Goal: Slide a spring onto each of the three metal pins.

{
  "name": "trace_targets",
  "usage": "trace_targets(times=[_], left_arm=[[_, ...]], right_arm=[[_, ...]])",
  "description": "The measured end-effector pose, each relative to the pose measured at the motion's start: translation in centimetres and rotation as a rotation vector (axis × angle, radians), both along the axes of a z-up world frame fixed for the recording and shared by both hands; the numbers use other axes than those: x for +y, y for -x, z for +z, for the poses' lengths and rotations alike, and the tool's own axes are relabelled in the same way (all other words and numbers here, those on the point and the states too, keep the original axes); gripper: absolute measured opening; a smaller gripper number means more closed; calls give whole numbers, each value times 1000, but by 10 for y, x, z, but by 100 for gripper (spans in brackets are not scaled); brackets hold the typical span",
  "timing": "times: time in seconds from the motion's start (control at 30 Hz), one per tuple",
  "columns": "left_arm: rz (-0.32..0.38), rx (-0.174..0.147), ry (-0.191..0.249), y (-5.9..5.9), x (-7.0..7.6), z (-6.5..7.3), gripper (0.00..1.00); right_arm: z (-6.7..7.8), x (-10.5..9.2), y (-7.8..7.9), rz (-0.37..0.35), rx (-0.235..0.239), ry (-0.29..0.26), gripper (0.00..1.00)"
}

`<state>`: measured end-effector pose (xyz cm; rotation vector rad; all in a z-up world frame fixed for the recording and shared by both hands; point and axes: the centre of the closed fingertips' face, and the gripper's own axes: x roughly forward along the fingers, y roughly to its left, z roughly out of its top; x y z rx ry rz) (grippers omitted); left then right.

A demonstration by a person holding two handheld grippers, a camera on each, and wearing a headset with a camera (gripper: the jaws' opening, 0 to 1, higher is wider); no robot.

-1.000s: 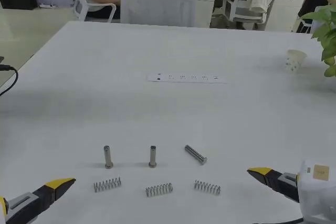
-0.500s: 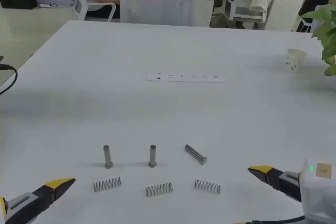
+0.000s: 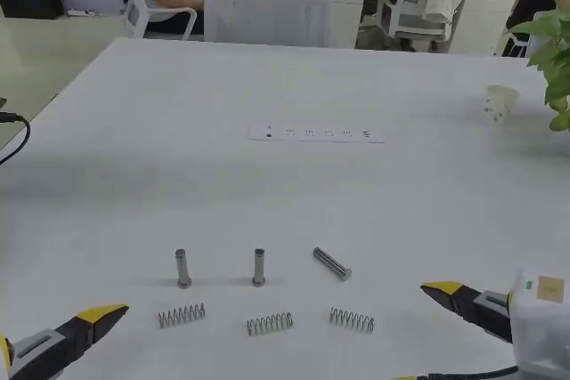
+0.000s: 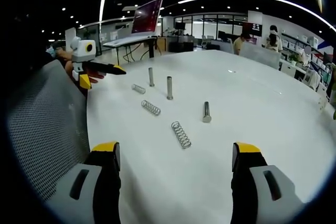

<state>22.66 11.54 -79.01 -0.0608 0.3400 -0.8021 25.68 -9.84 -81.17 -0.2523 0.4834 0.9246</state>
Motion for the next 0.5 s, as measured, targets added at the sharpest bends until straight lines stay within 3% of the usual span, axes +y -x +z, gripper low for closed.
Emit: trace_targets(times=[0.27, 0.5], left_arm=[[4, -2, -3, 0, 1, 1, 87], [3, -7, -9, 0, 0, 3, 87]], right_arm=[[4, -1, -3, -6, -5, -7, 88], [19, -2, -16, -3, -24, 6, 87]])
